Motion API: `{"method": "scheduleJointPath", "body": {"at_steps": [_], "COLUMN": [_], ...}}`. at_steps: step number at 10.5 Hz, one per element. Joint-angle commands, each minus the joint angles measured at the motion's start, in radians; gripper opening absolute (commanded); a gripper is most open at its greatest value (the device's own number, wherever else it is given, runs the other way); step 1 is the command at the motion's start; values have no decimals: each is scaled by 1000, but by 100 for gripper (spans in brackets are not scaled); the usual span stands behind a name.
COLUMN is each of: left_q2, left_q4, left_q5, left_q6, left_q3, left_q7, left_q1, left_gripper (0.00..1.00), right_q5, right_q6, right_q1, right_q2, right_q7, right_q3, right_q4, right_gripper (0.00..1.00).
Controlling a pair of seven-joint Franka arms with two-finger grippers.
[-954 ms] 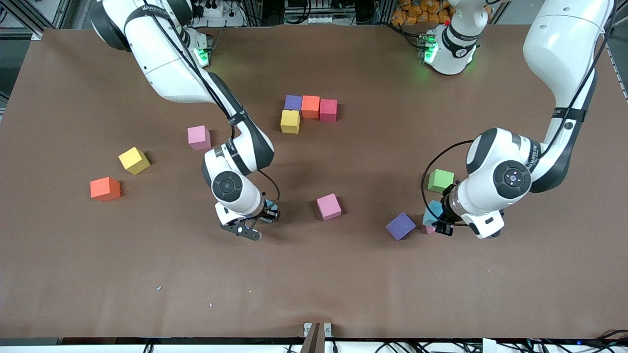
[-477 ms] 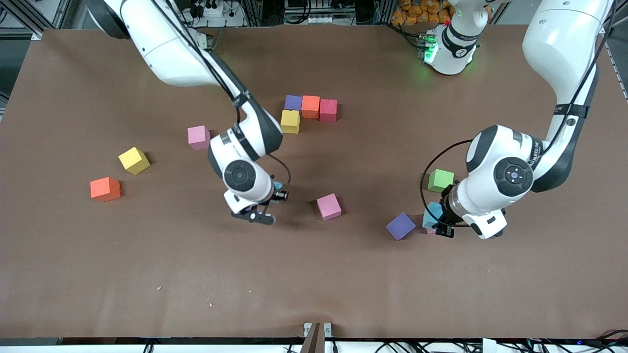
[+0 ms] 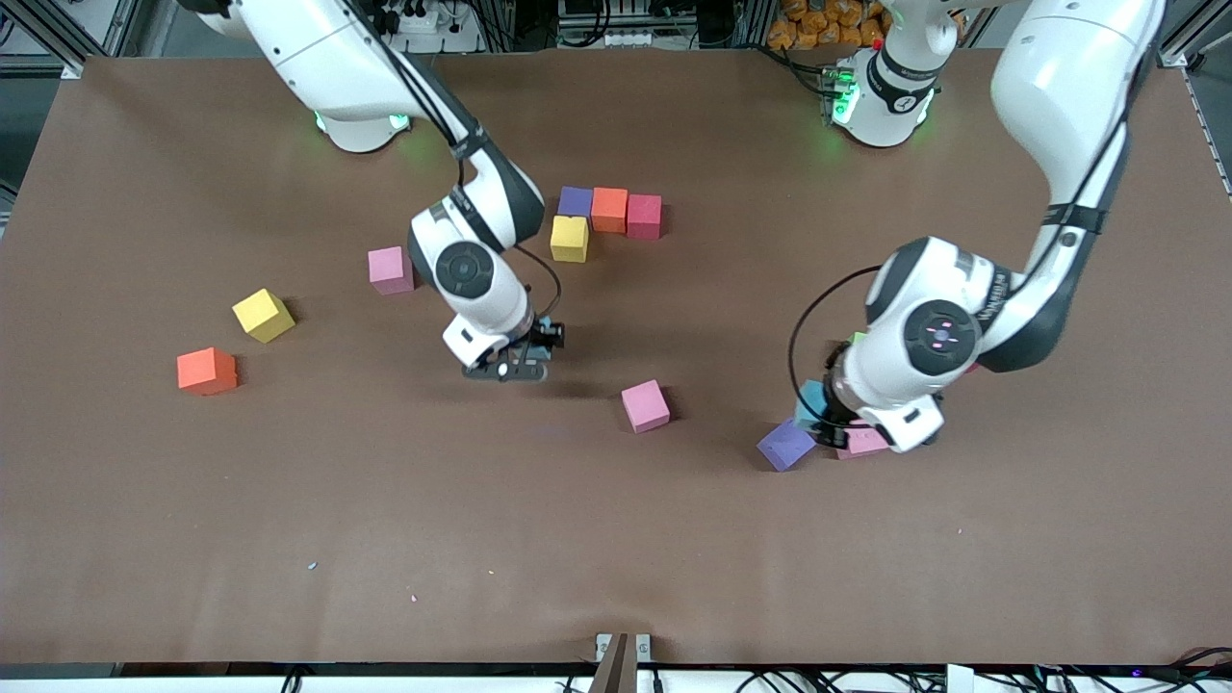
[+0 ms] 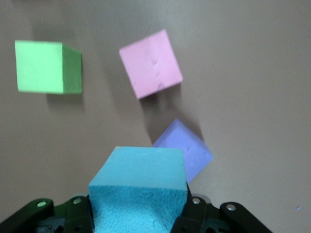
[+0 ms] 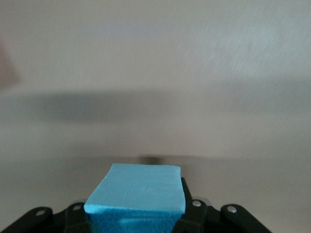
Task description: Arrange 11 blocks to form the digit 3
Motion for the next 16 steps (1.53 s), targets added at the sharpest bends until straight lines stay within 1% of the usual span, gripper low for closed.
{"method": "scheduleJointPath", "body": {"at_steps": [1, 3, 5, 6, 7, 8, 10, 14, 16], "left_q2": [14, 29, 41, 47, 51, 54, 58, 61, 63], "left_q4": [2, 3, 5, 6, 6, 6, 5, 5, 5], "left_q5": [30, 48, 56, 53, 50, 45, 45, 41, 24], "left_q6": [-7, 0, 2, 3, 3, 2, 3, 3, 3], "left_q3": [7, 7, 7, 7, 7, 5, 5, 0, 0], "left_q7": [-29, -45, -59, -81, -97, -105, -137, -151, -160], "left_q1": [-36, -48, -59, -64, -67, -71, -87, -104, -120], "left_gripper": [0, 0, 0, 0, 0, 0, 0, 0, 0], "right_q5": [-5, -5, 0, 26, 49, 53, 176, 190, 190], "right_q6": [138, 173, 185, 229, 246, 247, 239, 236, 236], "right_q1": [64, 123, 128, 128, 130, 125, 131, 131, 133], "right_q2": [-96, -90, -93, -93, -93, -98, -103, -113, -118], "right_q7": [3, 12, 15, 15, 17, 20, 20, 47, 49], "right_q3": [0, 0, 3, 12, 14, 20, 25, 60, 60], "right_q4": [-186, -208, -233, -254, -269, -277, -282, -296, -306], "right_gripper": [0, 0, 0, 0, 0, 0, 0, 0, 0]}}
